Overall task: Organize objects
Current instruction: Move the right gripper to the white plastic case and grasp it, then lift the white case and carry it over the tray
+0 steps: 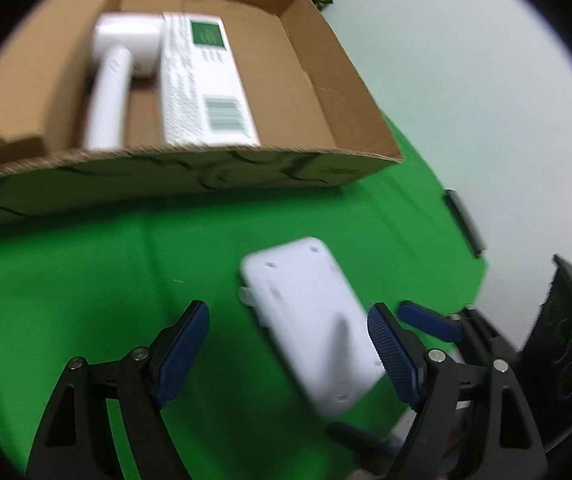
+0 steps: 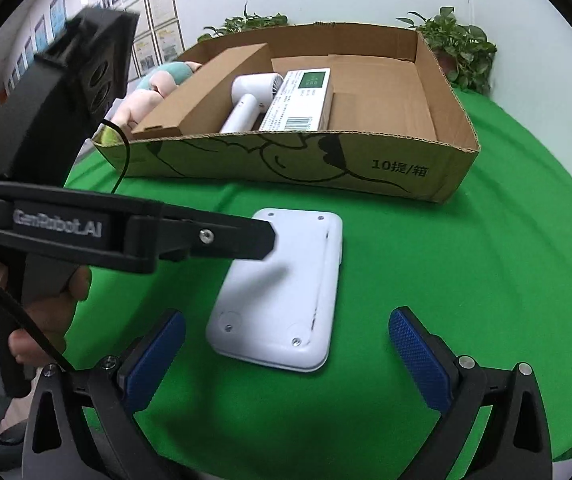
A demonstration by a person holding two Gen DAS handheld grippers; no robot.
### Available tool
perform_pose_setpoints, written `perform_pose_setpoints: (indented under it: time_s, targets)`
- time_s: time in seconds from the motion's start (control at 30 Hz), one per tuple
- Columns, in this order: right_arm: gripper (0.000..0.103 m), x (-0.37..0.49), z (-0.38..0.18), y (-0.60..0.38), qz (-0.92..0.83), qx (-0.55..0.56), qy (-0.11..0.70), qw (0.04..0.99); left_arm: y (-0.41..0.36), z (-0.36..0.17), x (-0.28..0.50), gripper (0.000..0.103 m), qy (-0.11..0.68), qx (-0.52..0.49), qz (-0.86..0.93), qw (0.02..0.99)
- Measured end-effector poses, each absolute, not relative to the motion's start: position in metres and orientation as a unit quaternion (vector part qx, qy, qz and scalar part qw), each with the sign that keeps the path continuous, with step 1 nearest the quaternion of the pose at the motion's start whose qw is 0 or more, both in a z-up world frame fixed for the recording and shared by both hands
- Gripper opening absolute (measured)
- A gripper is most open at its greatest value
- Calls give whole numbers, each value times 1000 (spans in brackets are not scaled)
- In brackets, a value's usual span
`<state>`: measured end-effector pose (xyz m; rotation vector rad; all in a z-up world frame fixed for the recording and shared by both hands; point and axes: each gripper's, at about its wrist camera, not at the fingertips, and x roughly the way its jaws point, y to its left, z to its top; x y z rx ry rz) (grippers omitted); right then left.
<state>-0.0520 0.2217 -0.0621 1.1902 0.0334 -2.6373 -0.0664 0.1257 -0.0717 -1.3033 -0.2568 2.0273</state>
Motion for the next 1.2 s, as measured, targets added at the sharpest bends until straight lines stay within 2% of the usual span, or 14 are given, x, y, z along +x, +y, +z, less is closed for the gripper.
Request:
perform_pose_setpoints:
  time_s: [0.13,0.23,0.3,0.37,0.5,0.57,0.7,0.77,0.9,0.93,1.2]
  targets:
    - [101,-55,-64,215,-906,405,24,123,128,-78,-70,80,-127,-510,766,369]
    - [97,-55,-62,214,-909,395,16,132,128,-81,-71,80,-147,-510,759,376]
    - [83,-59,-64,210,-906,402,18,135,129,-81,-69,79,-144,-506,763,375]
    - [78,-61,-70,203,-900,415,26,133,131,-82,-66,69,-138,-509,760,378]
    - [74,-56,-75,197,-901,414,29,126,128,-83,-62,61,-132,-506,769,368]
    - [71,-54,-77,197,-899,419,19,125,124,-82,-62,53,-128,-506,773,361]
    - [71,-51,-78,195,-899,419,17,126,119,-83,-58,48,-126,-508,778,347]
    - [71,-49,-78,193,-899,419,19,125,116,-84,-54,41,-124,-509,781,338]
    - [70,-48,-76,190,-897,422,15,129,120,-88,-48,39,-133,-515,778,333]
    - [70,-47,-76,189,-897,422,12,131,120,-90,-48,36,-139,-520,772,339]
    - [69,-36,-62,183,-908,395,-1,138,112,-60,-34,35,-121,-491,796,333]
